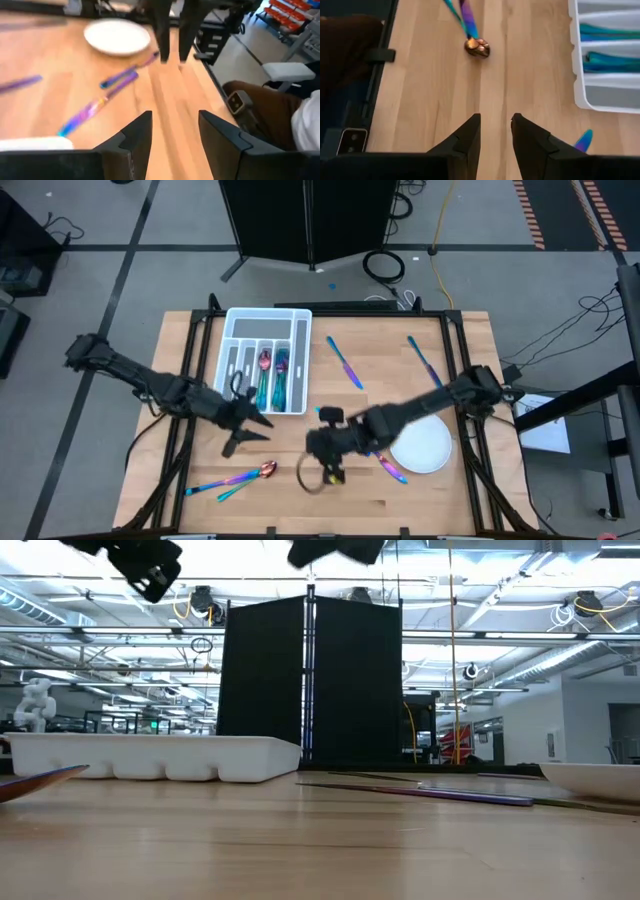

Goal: Sort silverware
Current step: Put the iridescent spoon into the white silverware tray

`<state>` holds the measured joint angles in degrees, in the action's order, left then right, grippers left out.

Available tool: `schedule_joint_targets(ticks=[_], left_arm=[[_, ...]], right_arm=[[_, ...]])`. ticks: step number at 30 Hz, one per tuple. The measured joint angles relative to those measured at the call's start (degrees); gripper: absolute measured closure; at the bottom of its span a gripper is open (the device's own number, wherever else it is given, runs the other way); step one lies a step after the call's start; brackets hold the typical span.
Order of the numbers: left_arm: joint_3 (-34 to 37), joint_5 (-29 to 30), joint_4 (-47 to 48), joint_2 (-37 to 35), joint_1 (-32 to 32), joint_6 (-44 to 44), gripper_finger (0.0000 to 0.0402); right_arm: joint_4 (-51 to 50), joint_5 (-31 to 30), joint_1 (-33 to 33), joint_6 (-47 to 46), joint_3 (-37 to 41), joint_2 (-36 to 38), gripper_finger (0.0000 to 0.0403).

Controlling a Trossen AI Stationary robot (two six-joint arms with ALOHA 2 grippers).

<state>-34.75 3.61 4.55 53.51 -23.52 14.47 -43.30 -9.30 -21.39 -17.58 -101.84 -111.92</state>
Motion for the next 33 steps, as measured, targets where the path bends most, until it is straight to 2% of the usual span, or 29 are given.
schedule_joint_targets(ticks=[4,13,18,22,27,31,33], left_arm=[[-0.54,2.98,0.84,5.31,-6.10,9.97,0.0240],[-0.74,6.85,0.55,18.89,-19.00,35.28,0.0240],[-4.42,8.05,6.67,27.81,-23.49,44.25,0.0240],[-9.21,8.06,13.77,33.53,-25.23,48.18,0.0240],[-15.11,8.20,19.55,39.19,-26.63,48.71,0.0240],[-18.15,8.62,28.82,41.73,-26.87,49.77,0.0240],[-18.69,8.64,30.14,42.08,-26.87,49.77,0.0240]], right_arm=[[1.79,-4.84,-4.38,0.33,1.98,0.00,0.0307],[12.83,-5.86,-7.85,-0.24,10.52,-0.05,0.0307],[19.65,-5.92,-7.88,-0.73,14.17,-0.07,0.0307],[24.45,-5.90,-8.03,-1.22,15.55,-0.07,0.0307],[26.02,-5.87,-8.57,-0.68,15.78,-0.07,0.0307],[25.96,-5.80,-8.69,0.45,15.78,-0.07,0.0307],[26.02,-5.74,-8.58,0.50,15.78,-0.07,0.0307]])
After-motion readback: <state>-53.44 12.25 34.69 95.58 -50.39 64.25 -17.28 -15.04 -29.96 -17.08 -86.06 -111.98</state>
